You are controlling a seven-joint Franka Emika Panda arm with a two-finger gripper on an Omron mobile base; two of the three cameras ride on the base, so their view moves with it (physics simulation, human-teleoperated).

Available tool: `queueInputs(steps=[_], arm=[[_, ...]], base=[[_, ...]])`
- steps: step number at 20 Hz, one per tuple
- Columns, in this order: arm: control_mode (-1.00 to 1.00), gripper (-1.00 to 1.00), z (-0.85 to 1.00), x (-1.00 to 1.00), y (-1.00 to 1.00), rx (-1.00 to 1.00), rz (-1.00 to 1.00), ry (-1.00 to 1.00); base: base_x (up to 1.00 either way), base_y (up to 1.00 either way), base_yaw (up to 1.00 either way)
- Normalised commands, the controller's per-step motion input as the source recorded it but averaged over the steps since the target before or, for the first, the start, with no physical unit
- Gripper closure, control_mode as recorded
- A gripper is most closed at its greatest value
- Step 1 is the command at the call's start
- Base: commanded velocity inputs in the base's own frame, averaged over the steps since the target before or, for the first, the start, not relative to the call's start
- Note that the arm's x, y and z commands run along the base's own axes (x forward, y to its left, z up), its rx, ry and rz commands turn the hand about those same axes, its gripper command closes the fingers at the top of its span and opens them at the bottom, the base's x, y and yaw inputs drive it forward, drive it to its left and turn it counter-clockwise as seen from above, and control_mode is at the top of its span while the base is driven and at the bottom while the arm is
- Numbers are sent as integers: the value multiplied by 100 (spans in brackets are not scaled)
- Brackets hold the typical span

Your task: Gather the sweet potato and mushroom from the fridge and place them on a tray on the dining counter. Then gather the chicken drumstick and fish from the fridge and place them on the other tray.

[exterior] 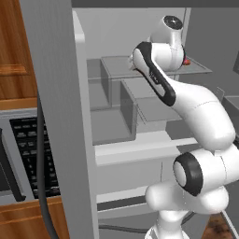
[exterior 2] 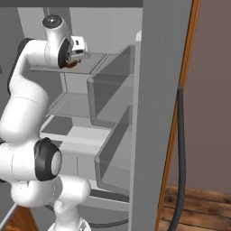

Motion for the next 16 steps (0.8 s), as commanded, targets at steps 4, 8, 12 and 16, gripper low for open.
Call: queueInputs(steps=[4,8,12,16], arm=[[-100,100,0,-100,-7,0,-4,-10],[-100,100,0,-100,-5,0,-6,-9],[-100,100,0,-100,-3,0,-8,-5],[-100,100,0,-100,-4,0,-8,-4]], base=[[0,0,0],[0,0,0],[0,0,0],[0,0,0]])
